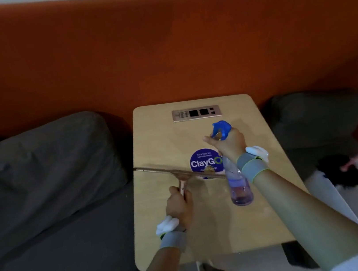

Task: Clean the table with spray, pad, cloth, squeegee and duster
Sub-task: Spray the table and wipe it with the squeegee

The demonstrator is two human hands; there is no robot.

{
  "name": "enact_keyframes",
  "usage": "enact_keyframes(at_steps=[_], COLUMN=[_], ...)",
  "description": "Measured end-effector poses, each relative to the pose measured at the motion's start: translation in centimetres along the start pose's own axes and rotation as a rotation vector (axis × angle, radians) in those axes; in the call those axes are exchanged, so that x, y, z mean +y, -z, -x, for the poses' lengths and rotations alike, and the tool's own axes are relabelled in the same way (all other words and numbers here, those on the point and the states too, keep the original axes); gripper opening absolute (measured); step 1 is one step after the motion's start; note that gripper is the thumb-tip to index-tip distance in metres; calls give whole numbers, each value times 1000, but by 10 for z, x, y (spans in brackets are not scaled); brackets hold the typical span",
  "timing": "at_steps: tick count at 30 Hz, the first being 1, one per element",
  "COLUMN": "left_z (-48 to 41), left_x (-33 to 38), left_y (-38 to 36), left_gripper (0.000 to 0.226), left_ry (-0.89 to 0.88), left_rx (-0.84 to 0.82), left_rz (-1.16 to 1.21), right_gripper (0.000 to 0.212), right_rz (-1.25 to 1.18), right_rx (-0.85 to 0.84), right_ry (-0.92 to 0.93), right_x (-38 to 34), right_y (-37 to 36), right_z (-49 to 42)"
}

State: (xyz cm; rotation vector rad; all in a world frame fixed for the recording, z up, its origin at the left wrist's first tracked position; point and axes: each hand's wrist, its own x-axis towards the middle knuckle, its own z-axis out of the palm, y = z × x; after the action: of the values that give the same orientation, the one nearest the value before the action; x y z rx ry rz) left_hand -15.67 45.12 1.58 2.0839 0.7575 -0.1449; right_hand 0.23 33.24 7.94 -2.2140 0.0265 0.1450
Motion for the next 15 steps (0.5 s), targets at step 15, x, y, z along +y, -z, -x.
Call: enact_keyframes(at_steps=[15], left_z=[58], left_x=[25], left_y=[-46], left_gripper=[19], left_ry=[-68], left_rx=[29], left_rz=[69], right_gripper=[11], right_rz=[-333], right_rx=[577], right_ry=[14], right_x=[87], right_y=[143], right_z=[104])
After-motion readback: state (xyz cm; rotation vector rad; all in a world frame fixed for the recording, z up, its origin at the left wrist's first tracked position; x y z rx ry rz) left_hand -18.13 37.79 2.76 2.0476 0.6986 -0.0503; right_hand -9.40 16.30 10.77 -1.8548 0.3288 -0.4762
